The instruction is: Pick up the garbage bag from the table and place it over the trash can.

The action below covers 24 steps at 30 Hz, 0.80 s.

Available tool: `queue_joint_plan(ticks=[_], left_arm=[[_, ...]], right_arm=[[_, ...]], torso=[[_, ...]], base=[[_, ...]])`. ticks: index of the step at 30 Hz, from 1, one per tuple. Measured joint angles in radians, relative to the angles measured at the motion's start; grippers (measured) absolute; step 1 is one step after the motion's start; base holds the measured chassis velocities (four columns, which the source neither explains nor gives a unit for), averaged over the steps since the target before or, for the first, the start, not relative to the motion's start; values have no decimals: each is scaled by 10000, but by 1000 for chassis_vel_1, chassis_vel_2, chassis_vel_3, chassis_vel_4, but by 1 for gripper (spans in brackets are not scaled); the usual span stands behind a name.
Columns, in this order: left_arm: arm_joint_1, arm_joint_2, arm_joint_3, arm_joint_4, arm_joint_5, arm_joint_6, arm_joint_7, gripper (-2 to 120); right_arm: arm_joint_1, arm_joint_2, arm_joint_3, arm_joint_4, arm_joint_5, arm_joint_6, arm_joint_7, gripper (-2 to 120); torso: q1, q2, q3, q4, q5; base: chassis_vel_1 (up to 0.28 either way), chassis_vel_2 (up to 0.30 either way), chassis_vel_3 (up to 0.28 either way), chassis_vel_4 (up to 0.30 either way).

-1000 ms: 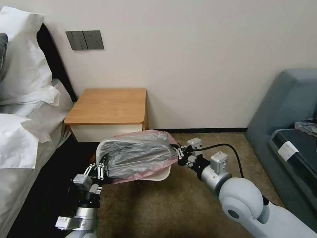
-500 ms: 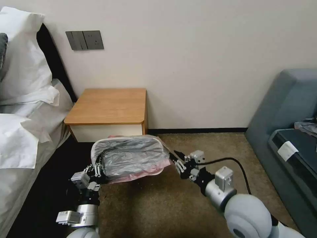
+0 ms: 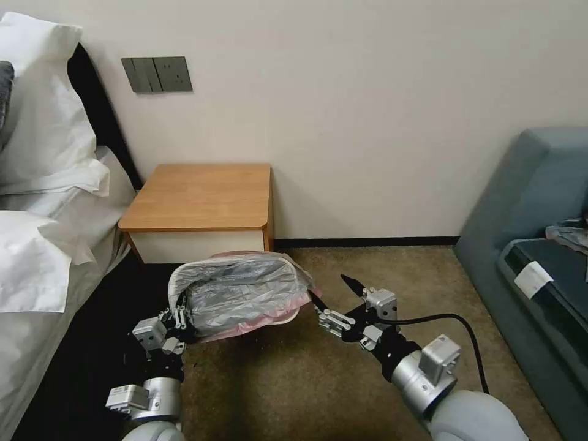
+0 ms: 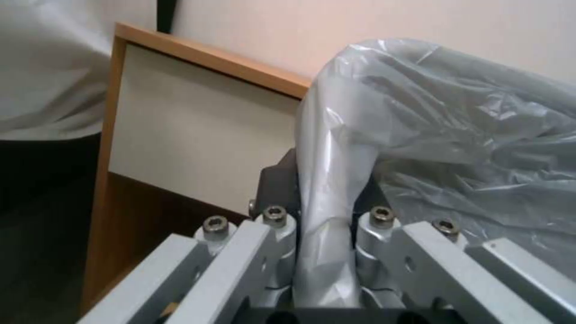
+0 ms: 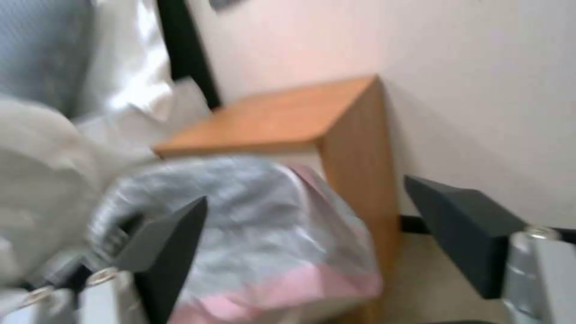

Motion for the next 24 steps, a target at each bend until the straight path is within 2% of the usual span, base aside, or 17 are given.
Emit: queue_joint_plan(ticks=[2, 6, 8, 12, 24], left_arm=[[1, 10, 0, -59, -19, 30, -27, 7], [-33, 11, -8, -117, -35, 56, -76, 7], [-47, 4, -8, -150, -35, 58, -107, 7], [-48, 2, 29, -151, -32, 40, -125, 7], [-36, -28, 104, -136, -30, -94, -149, 7]], right_arm=[[-141, 253, -229, 78, 599, -101, 125, 99], [-367, 532, -669, 85, 1467, -174, 396, 100], [-493, 824, -1017, 86, 1912, -373, 893, 100], [-572, 1241, -1339, 30, 1971, -625, 1299, 100], [-171, 1625, -1337, -527, 2385, -328, 1229, 100]], torso=[[0, 0, 0, -1, 1], [0, 0, 0, 0, -1], [0, 0, 0, 0, 0], [0, 0, 0, 1, 0], [0, 0, 0, 0, 1]], base=[[0, 0, 0, 0], [0, 0, 0, 0], [0, 0, 0, 0], [0, 0, 0, 0], [0, 0, 0, 0]])
